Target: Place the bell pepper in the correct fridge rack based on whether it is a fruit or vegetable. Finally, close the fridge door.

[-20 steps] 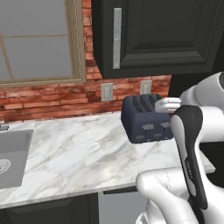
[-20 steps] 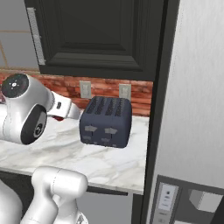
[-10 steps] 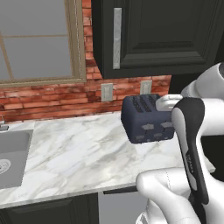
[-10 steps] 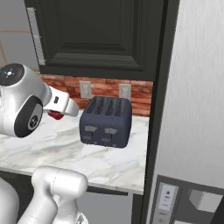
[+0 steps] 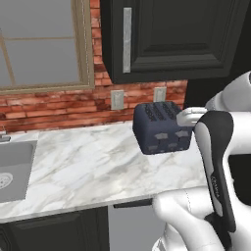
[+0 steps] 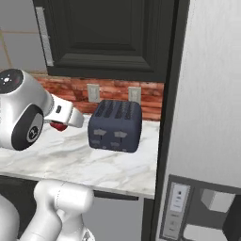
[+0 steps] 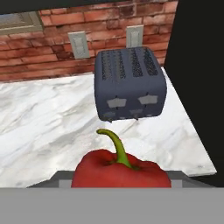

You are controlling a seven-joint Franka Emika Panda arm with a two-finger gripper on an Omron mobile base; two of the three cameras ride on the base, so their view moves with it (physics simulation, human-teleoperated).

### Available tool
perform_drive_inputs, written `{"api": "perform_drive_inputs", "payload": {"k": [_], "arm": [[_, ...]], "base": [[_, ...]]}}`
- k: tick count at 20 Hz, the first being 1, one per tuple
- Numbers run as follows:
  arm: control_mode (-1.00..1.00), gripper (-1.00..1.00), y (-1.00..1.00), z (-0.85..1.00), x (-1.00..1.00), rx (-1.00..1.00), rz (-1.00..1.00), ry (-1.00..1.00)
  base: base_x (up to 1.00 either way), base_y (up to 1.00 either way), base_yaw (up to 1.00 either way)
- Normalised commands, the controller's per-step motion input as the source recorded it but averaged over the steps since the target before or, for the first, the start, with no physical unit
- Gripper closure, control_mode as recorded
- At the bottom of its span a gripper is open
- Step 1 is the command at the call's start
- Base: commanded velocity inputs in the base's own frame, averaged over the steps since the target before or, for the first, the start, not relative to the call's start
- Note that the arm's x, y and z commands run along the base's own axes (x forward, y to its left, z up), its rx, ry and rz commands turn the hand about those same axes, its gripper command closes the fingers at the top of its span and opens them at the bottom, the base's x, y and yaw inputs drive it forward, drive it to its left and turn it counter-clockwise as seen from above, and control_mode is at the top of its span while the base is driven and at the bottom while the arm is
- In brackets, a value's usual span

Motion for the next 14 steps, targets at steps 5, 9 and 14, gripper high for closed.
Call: {"api": "perform_drive_inputs", "payload": {"k": [5, 9, 14], "arm": [[1.00, 1.00, 0.00, 0.00, 0.00, 0.00, 0.00, 0.00], [1.00, 1.00, 0.00, 0.00, 0.00, 0.00, 0.00, 0.00], [1.00, 1.00, 0.00, 0.00, 0.00, 0.00, 0.00, 0.00]], "base": [[-1.00, -0.05, -0.16], [-0.95, -0.03, -0.28], [-0.71, -0.17, -0.41]]}}
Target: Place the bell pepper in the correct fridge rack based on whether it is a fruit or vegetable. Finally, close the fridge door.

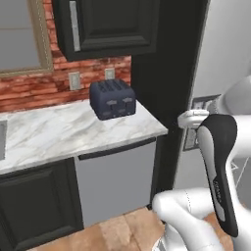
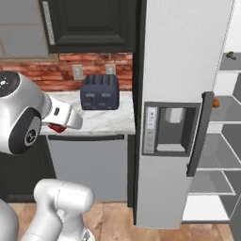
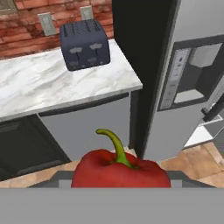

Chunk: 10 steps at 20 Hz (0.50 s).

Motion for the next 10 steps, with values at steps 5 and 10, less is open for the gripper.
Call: {"api": "perform_drive_inputs", "payload": {"k": [5, 10], "arm": [[1.00, 1.00, 0.00, 0.00, 0.00, 0.00, 0.00, 0.00], [1.00, 1.00, 0.00, 0.00, 0.00, 0.00, 0.00, 0.00]], "base": [[-0.40, -0.30, -0.44], [-0.02, -0.68, -0.34]]}}
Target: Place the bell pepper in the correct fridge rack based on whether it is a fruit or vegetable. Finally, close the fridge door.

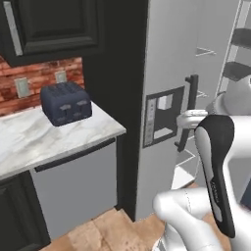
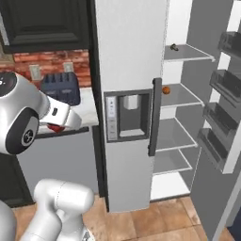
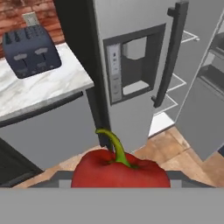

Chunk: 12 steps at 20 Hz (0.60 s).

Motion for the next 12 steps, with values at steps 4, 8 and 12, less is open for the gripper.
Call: {"api": "perform_drive_inputs", "payload": {"k": [4, 8, 12], "arm": [[1.00, 1.00, 0.00, 0.00, 0.00, 0.00, 0.00, 0.00], [1.00, 1.00, 0.00, 0.00, 0.00, 0.00, 0.00, 0.00], [1.00, 1.00, 0.00, 0.00, 0.00, 0.00, 0.00, 0.00]], "base": [[0.03, -0.99, -0.14], [0.13, -1.00, -0.03], [0.21, -0.78, 0.01]]}}
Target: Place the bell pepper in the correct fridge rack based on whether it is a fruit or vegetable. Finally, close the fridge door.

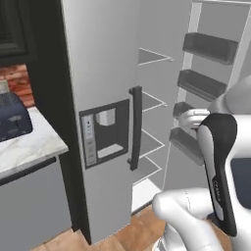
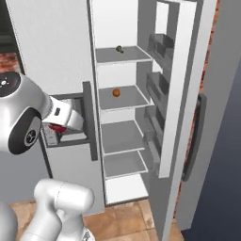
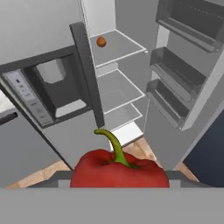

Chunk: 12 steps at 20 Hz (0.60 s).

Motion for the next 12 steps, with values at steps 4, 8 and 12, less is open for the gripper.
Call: {"api": "perform_drive_inputs", "payload": {"k": [4, 8, 12], "arm": [[1.00, 1.00, 0.00, 0.00, 0.00, 0.00, 0.00, 0.00], [1.00, 1.00, 0.00, 0.00, 0.00, 0.00, 0.00, 0.00], [1.00, 1.00, 0.00, 0.00, 0.00, 0.00, 0.00, 0.00]], "base": [[0.29, -0.27, 0.18], [0.31, -0.21, 0.28], [0.24, -0.34, 0.28]]}}
